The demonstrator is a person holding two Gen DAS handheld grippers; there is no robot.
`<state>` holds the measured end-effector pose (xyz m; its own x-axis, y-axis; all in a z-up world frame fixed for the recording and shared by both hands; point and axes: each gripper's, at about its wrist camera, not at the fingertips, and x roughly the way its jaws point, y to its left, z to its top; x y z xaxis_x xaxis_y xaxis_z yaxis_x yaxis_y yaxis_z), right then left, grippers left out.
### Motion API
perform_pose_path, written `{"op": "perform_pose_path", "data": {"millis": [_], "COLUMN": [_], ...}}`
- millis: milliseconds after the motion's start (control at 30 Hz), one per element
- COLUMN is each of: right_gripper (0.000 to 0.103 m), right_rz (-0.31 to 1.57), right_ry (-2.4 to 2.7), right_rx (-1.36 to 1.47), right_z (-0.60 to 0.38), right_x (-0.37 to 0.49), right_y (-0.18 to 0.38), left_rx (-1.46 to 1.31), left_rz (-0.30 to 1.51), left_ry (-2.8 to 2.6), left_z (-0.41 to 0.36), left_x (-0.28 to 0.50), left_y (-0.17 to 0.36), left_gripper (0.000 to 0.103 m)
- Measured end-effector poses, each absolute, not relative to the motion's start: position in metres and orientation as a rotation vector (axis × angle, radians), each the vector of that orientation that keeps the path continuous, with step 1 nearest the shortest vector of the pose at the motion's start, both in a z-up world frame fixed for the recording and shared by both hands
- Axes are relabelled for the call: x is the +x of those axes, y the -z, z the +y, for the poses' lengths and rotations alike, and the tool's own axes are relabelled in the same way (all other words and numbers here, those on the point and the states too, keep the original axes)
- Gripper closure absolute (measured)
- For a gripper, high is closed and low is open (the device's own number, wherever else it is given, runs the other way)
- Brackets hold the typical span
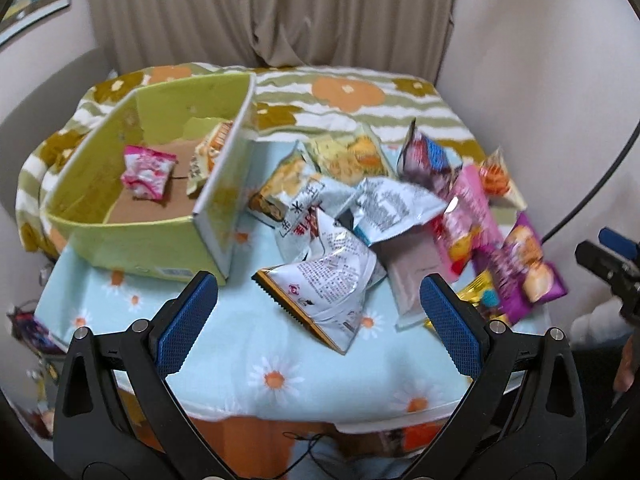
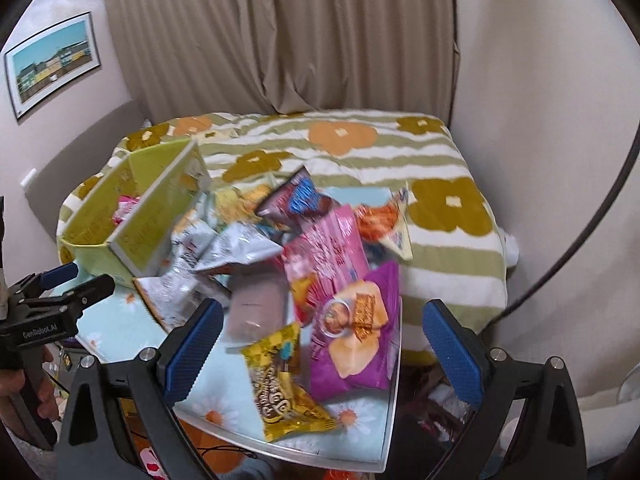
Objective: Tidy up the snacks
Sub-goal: 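Grasp the white printed bag with the left tool while the right tool grasps the purple chip bag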
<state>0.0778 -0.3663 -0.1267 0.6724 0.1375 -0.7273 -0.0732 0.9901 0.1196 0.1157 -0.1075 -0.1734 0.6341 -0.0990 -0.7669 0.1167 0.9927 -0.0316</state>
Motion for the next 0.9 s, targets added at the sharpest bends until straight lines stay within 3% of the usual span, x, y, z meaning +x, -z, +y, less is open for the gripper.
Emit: {"op": "perform_pose_path", "data": {"millis": [233, 633, 700, 733, 900], "right_gripper": [0.004, 0.004, 0.004, 0.004, 0.004], "right_rz": [0.878, 0.938, 0.941, 0.944, 0.953], "right_ry": [-0.038, 0.075, 0.082, 0.085, 0.099], "right_rx": [0.125, 0.146, 0.147, 0.144, 0.119], "right_z": [-0.371, -0.374, -0.375, -0.374, -0.371], "right_x": [0.097, 0.120, 0.121, 0.122, 0.124], "right_y": [0.169, 0.200, 0.201, 0.202, 0.207], "left_rx": [0.114, 0.345, 0.344, 0.347, 0.331], "left_rz": [0.959, 1.038, 1.051, 1.065, 1.093], "left_ry": [0.179, 0.321, 0.335, 0.338, 0.364], "left_z": [-0.113, -0.143, -0.144, -0.145, -0.146], "left_x": [0.158, 0.192, 0.194, 0.196, 0.199], "left_y": [0.228, 0.265, 0.269, 0.272, 0.277], "left_gripper": [0.002, 0.003, 0.012, 0.021, 0.033]}}
